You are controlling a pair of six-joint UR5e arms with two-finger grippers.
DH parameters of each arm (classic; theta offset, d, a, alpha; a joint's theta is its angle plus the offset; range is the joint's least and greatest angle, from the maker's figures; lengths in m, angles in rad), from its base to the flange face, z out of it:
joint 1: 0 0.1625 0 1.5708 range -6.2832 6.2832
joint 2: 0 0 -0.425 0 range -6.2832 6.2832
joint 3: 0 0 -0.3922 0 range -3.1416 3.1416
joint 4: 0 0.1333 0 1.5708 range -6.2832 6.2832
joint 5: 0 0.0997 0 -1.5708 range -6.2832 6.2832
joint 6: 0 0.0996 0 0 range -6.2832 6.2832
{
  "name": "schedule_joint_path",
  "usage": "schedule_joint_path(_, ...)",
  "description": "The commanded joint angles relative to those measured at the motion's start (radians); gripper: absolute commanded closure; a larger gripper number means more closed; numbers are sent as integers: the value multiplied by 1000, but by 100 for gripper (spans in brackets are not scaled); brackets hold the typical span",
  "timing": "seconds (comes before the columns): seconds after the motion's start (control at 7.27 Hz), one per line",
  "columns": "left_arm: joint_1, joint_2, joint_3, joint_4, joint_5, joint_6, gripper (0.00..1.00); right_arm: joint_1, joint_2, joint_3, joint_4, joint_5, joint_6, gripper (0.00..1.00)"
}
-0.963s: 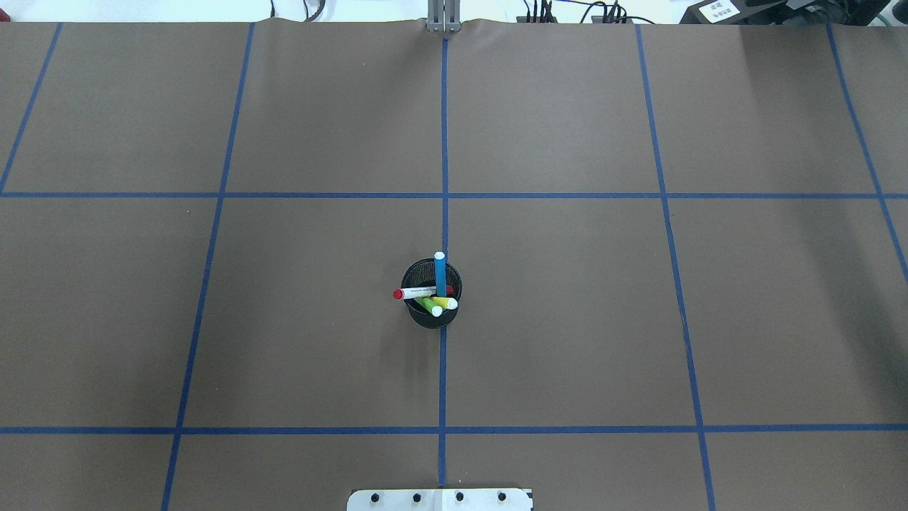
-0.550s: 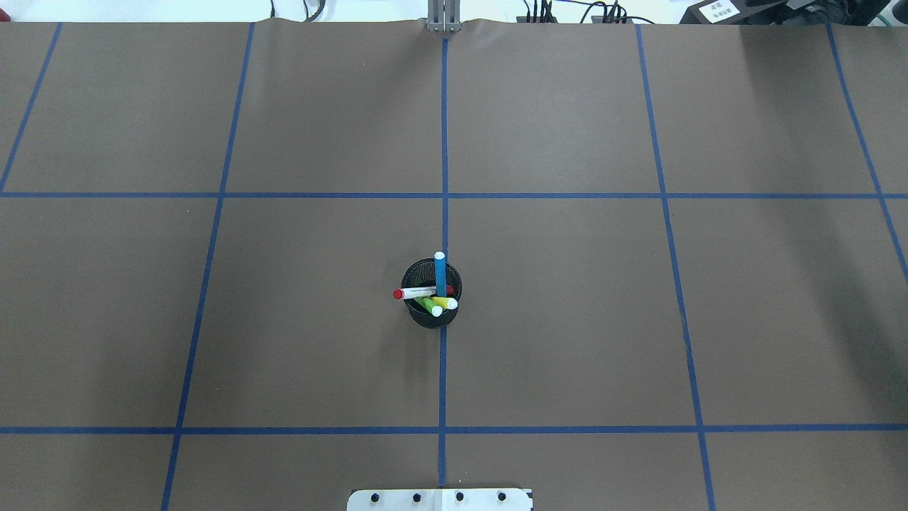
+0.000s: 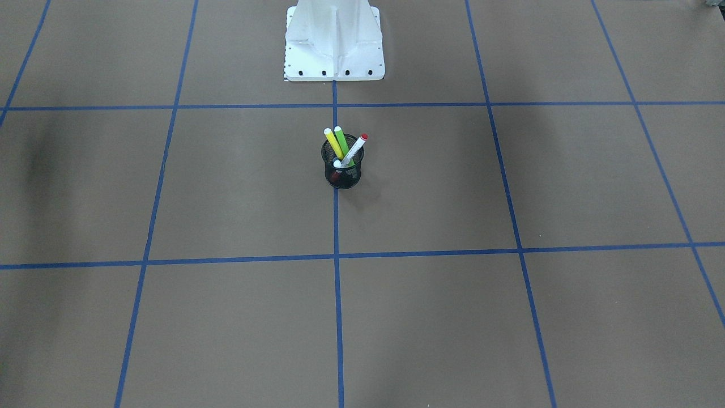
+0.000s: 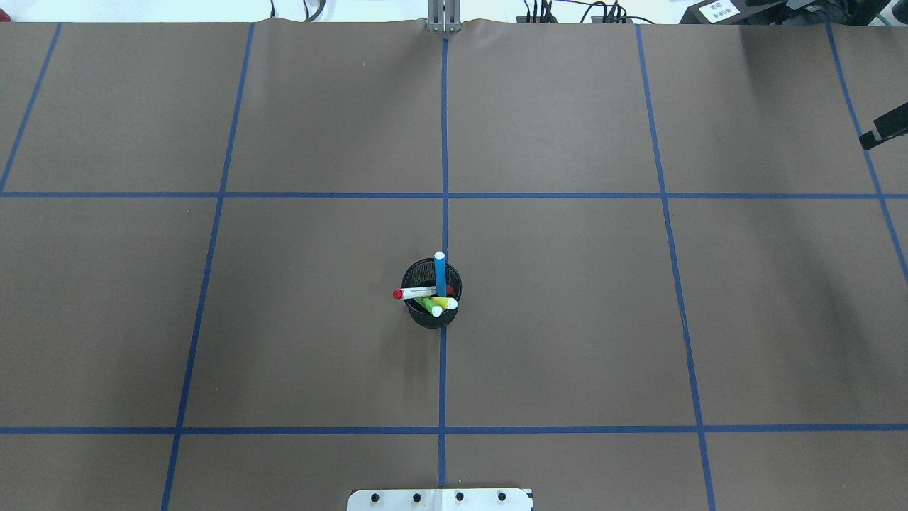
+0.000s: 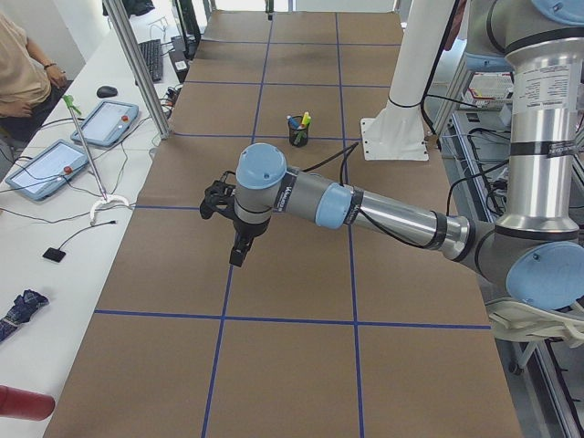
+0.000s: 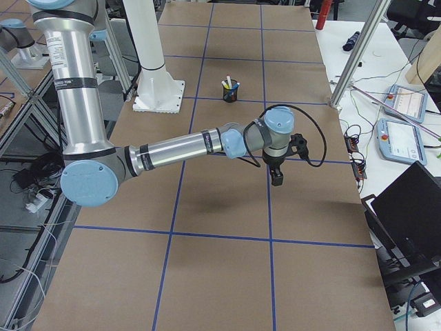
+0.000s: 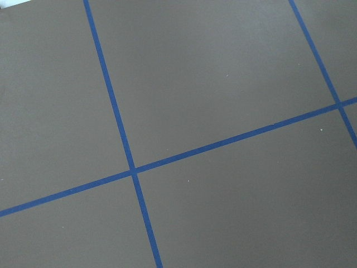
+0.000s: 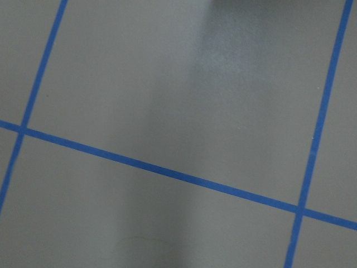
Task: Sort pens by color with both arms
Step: 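Move the right gripper over the black mesh pen cup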
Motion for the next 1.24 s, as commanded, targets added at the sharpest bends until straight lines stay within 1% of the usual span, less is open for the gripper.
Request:
schedule_joint_path(0.0,103,-67,3,-53,11,-244,0,-70,53,70,0,-3,206,0)
schedule_joint_path(0.14,152,-105,3,-54,14,-337,0,-96,73,91,0,-6,277,0)
schedule_joint_path(0.28,197,-128,2,-54,65,-386,0,-131,112,95,0,-30,363,0)
schedule_joint_path(0.41,240,-158,-1,-54,101,-437,0,-188,138,114,0,-88,450,0)
schedule_joint_path(0.55,277,-175,0,-54,103,-466,0,-239,168,131,0,-133,530,0)
schedule_joint_path(0.69,315,-191,-1,-54,103,-506,0,-285,203,147,-2,-159,616,0)
schedule_joint_path(0.83,363,-219,-1,-54,132,-553,0,-356,237,170,-3,-221,712,0)
schedule_joint_path(0.96,412,-224,-1,-54,177,-566,0,-438,254,191,-5,-316,789,1)
schedule_joint_path(1.1,435,-227,-1,-54,196,-569,0,-505,281,199,-12,-372,848,1)
